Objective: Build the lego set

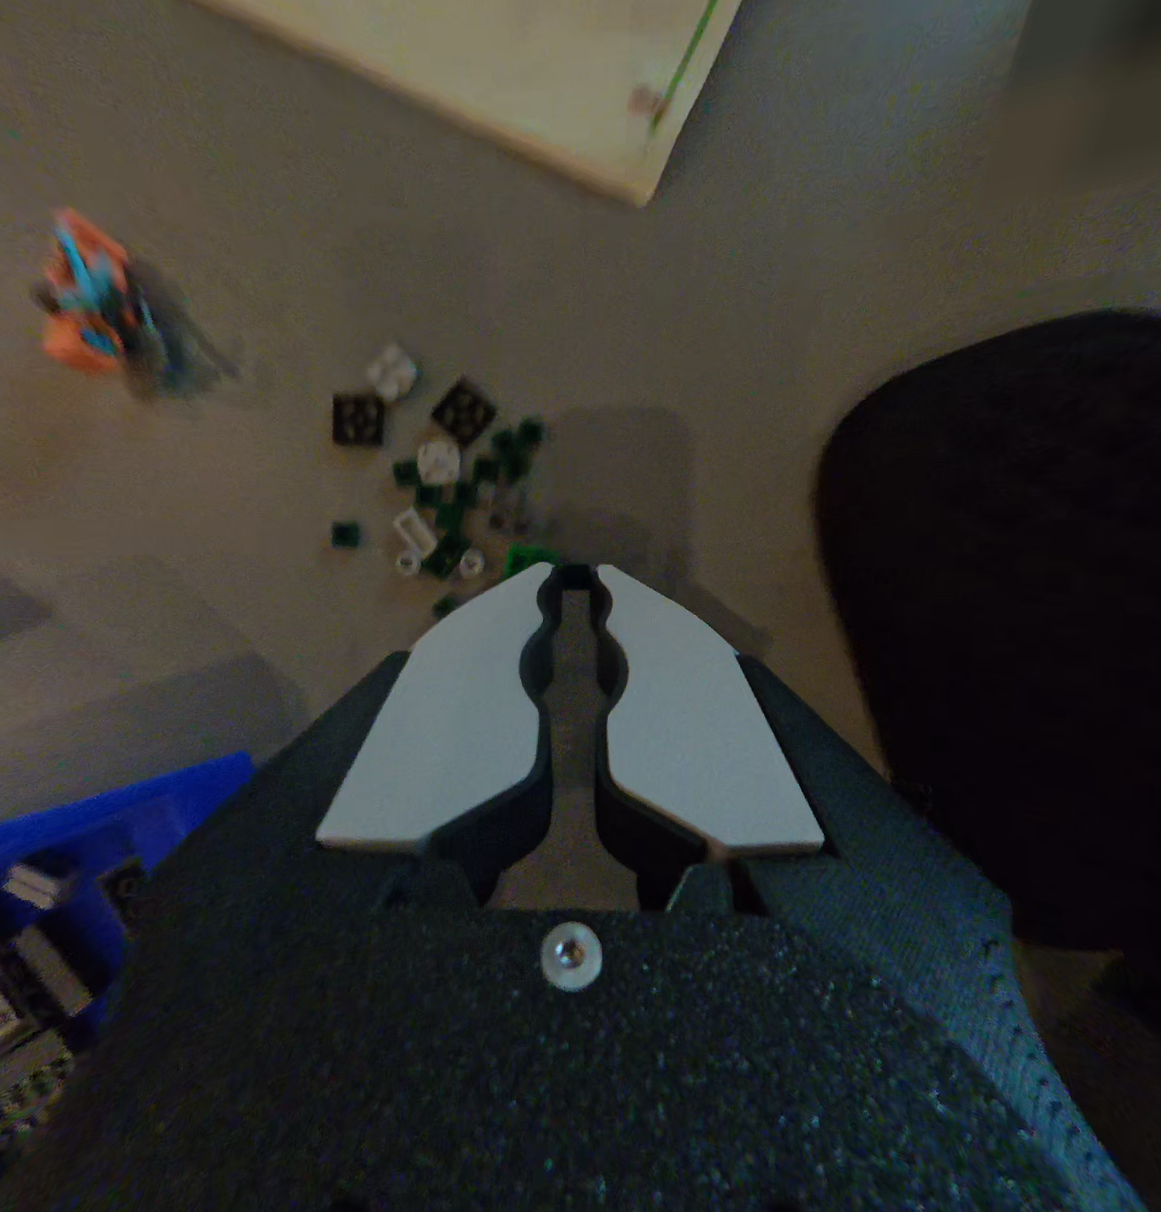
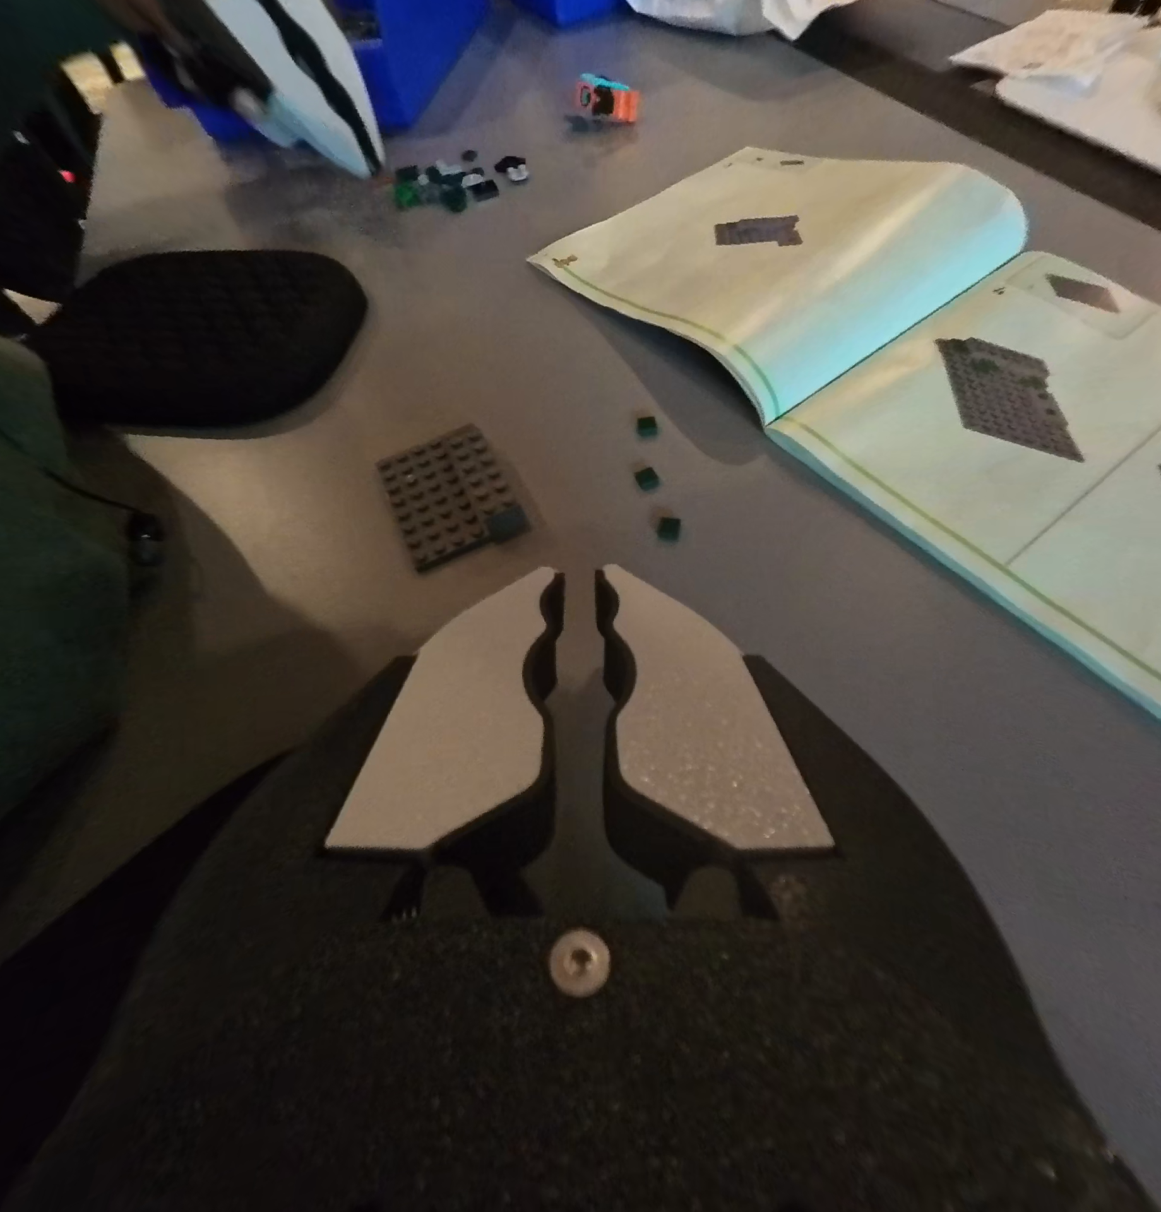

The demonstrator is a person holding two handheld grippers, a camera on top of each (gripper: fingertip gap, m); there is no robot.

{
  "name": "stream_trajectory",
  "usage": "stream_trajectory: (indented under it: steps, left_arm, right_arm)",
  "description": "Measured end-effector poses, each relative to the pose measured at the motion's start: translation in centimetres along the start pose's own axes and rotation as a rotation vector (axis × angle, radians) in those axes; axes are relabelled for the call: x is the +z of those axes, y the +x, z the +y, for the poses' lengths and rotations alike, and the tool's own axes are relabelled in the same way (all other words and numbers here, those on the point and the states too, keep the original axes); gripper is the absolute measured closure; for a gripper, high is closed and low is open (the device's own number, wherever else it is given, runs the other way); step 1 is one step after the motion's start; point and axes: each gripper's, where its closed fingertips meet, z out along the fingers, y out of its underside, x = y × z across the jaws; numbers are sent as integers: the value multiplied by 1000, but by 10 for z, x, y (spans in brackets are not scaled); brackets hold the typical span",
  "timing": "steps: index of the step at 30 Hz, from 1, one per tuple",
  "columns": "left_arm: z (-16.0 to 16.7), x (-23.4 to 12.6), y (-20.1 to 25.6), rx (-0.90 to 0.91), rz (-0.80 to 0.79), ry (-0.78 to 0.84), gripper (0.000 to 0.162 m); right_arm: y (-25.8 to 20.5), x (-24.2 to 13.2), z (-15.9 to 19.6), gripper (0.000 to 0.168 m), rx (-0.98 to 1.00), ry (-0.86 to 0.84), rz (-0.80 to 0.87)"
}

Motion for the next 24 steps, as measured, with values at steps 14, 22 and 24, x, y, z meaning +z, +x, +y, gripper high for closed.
stream_trajectory:
  steps: [14,22,24]
  left_arm:
    - [-139,88,85,271,205,92,154]
    - [-178,127,105,298,239,97,154]
    - [-181,131,107,307,246,93,154]
  right_arm:
    - [3,5,-6,168,-71,-23,53]
    - [2,6,-6,168,-73,-29,55]
    - [1,7,-6,168,-73,-31,47]
